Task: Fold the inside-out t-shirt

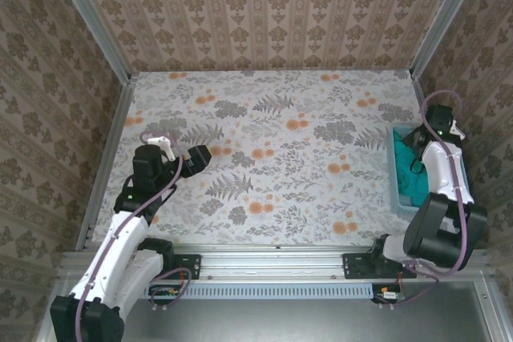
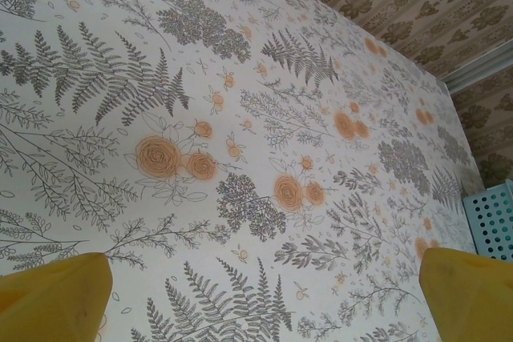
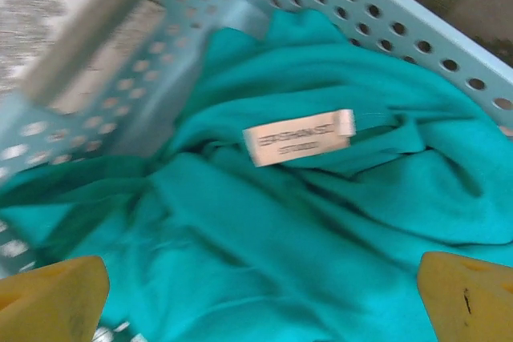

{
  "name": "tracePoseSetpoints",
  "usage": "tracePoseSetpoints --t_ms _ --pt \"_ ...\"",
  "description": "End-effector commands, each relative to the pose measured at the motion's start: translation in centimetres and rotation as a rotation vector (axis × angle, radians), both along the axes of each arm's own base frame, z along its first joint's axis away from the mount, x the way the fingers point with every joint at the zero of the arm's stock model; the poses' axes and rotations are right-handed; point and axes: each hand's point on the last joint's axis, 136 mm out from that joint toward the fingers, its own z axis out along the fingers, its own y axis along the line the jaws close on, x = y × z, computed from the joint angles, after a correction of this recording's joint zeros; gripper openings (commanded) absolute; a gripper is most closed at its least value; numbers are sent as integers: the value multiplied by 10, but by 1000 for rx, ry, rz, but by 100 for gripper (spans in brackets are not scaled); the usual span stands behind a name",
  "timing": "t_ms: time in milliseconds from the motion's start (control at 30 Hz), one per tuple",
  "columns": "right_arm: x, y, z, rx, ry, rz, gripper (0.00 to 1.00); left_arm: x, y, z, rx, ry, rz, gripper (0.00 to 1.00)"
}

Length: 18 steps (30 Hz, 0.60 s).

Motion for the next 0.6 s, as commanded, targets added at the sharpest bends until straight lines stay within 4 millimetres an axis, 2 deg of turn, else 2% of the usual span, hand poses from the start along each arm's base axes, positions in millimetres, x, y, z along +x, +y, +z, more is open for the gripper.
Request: tracePoseSetpoints --t_ms 0,200,267,333,433,500,567 --pt "-12 -9 -21 24 93 -64 100 1 -1 13 28 -31 -14 100" --pt "0 -3 -57 137 107 -52 100 1 -1 16 28 -23 -18 100" --pt "4 0 -63 163 100 -49 100 -1 -1 19 18 -30 -14 100" --pt "6 0 -65 178 88 -50 95 -2 -1 20 9 -34 -7 100" --pt "8 0 -64 209 47 -53 68 -4 1 23 5 -40 -1 100" --pt "6 -3 -46 165 9 -51 43 -6 1 26 5 -43 2 100" --pt "2 -6 -24 98 -23 -46 25 -7 2 29 7 -49 2 100"
